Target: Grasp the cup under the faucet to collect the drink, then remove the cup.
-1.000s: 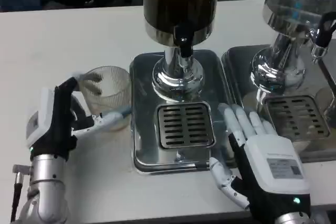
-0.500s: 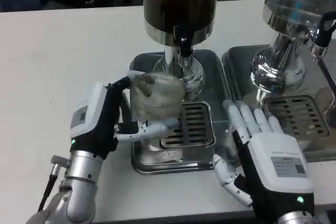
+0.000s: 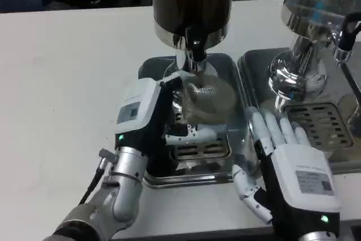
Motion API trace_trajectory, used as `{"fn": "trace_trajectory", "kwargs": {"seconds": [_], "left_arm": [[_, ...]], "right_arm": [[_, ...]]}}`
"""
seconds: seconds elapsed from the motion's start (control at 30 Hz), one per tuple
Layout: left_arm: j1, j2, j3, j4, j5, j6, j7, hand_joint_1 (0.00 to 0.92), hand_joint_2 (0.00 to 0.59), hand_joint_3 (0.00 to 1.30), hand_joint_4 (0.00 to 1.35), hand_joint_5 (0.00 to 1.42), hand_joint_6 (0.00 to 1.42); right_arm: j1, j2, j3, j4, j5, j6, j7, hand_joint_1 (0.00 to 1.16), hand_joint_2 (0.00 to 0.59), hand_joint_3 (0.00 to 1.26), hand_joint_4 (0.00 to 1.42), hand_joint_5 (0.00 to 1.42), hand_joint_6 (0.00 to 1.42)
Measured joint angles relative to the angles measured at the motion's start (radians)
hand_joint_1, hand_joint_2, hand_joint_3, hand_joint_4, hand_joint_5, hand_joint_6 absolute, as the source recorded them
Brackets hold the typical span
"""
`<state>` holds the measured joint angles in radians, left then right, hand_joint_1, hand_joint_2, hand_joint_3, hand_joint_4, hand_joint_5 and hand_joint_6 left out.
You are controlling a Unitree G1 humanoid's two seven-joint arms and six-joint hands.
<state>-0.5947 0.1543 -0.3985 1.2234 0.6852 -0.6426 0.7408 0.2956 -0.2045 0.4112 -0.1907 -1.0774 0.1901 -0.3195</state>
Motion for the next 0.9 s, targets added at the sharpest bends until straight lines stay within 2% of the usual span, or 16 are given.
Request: {"fn": "trace_trajectory", "kwargs": {"seconds": [0.3, 0.4, 0.47, 0.57, 0.67, 0.73, 0.9], "left_arm": [[-0.004, -0.001, -0.052, 0.017, 0.032, 0.021, 0.079, 0.703, 0.004, 0.9, 1.06, 1.19, 1.36], [-0.002, 0.005, -0.053, 0.024, 0.031, 0.027, 0.098, 0.716, 0.0, 0.91, 1.03, 1.15, 1.35], [0.002, 0.007, -0.053, 0.024, 0.03, 0.036, 0.118, 0.712, 0.0, 0.87, 0.98, 1.09, 1.29], [0.005, 0.014, -0.052, 0.024, 0.029, 0.042, 0.131, 0.631, 0.0, 0.74, 0.84, 0.99, 1.17], [0.005, 0.023, -0.049, 0.024, 0.021, 0.046, 0.13, 0.477, 0.021, 0.65, 0.74, 0.95, 1.11], [0.005, 0.03, -0.048, 0.027, 0.019, 0.051, 0.126, 0.39, 0.033, 0.57, 0.69, 0.87, 0.99], [0.006, 0.041, -0.047, 0.03, 0.0, 0.05, 0.095, 0.325, 0.043, 0.48, 0.61, 0.8, 0.87]], "right_arm": [[0.01, 0.013, 0.003, 0.0, -0.001, 0.01, -0.014, 0.0, 0.507, 0.0, 0.0, 0.0, 0.0], [0.01, 0.014, 0.003, 0.0, 0.0, 0.01, -0.014, 0.0, 0.507, 0.0, 0.0, 0.0, 0.0], [0.01, 0.015, 0.003, 0.0, 0.0, 0.01, -0.014, 0.0, 0.507, 0.0, 0.0, 0.0, 0.0], [0.009, 0.014, 0.002, 0.0, 0.001, 0.01, -0.014, 0.0, 0.507, 0.0, 0.0, 0.0, 0.0], [0.009, 0.013, 0.001, 0.0, 0.004, 0.01, -0.014, 0.0, 0.507, 0.0, 0.0, 0.0, 0.0], [0.009, 0.013, 0.001, 0.0, 0.005, 0.01, -0.014, 0.0, 0.507, 0.0, 0.0, 0.0, 0.0], [0.009, 0.016, 0.0, 0.001, 0.006, 0.01, -0.014, 0.0, 0.507, 0.0, 0.0, 0.0, 0.0]]}}
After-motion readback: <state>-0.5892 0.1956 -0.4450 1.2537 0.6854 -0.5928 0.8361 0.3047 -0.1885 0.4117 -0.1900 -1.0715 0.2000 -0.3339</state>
